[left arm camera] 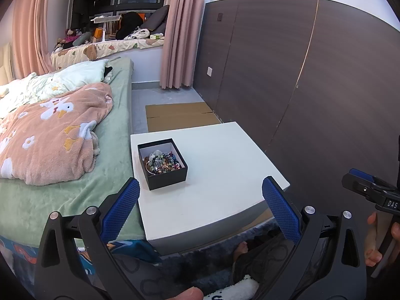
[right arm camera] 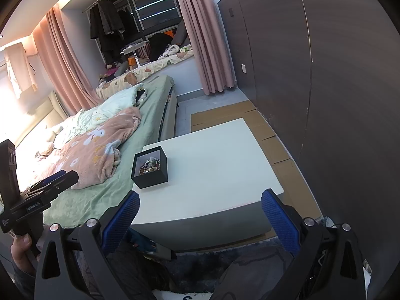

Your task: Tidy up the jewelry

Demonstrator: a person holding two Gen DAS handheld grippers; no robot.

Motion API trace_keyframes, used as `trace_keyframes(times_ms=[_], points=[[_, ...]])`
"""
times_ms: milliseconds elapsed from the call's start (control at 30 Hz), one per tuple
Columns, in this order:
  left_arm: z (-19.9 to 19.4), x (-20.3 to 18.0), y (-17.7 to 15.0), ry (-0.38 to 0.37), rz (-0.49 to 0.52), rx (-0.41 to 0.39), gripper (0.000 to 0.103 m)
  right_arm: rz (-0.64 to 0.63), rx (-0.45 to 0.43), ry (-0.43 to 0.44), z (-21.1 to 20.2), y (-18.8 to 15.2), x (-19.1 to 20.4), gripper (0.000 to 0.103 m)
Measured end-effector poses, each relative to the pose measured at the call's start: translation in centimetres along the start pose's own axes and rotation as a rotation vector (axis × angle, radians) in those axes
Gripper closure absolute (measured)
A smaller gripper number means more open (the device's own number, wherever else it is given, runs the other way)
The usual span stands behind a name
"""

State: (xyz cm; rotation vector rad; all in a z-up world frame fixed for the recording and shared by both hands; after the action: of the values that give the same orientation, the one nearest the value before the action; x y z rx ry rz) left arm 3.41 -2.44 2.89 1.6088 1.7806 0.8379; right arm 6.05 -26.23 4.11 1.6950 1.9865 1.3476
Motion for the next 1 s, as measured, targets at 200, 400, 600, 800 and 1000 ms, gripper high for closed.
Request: trace_keyframes(times_ms=[200, 400, 600, 800, 1000], points=[[0.0, 0.0, -0.1, 0.000, 0.001, 0.000, 0.005, 0.002, 0.000, 0.000, 0.0, 0.0, 0.0, 0.008], [0.0, -0.4, -0.2, -0.018, 0.012, 0.001, 0.005, 0.001, 0.002, -0.002, 0.0, 0.0, 0.0, 0.008], [-0.2, -0.8, -0.2, -0.018, 0.031, -0.019, 0.005, 0.012, 0.016, -0.005, 0.4, -0.4, -0.6, 0.008], [0.1, -0.6, -0.1, -0.018, 0.026, -0.013, 0.005, 0.016, 0.019, -0.001, 0.6, -0.5, -0.6, 0.008], [0.5, -0.5, 0.0, -0.014, 0.022, -0.012, 0.005, 0.023, 0.025, -0.003, 1.1, -0.8, -0.7, 0.008]])
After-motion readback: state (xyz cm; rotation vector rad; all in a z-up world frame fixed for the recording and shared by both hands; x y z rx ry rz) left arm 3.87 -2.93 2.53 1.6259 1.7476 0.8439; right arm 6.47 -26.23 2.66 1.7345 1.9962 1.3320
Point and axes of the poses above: each gripper's, at about its wrist camera, not at the fingertips, and z roughly the way its jaws point, x to its left, y to its top, the point moved 3 cm from there along z, roughly the way its jaws point, and after that the axes turned 13 degrees about y, right-handed, at the moved point
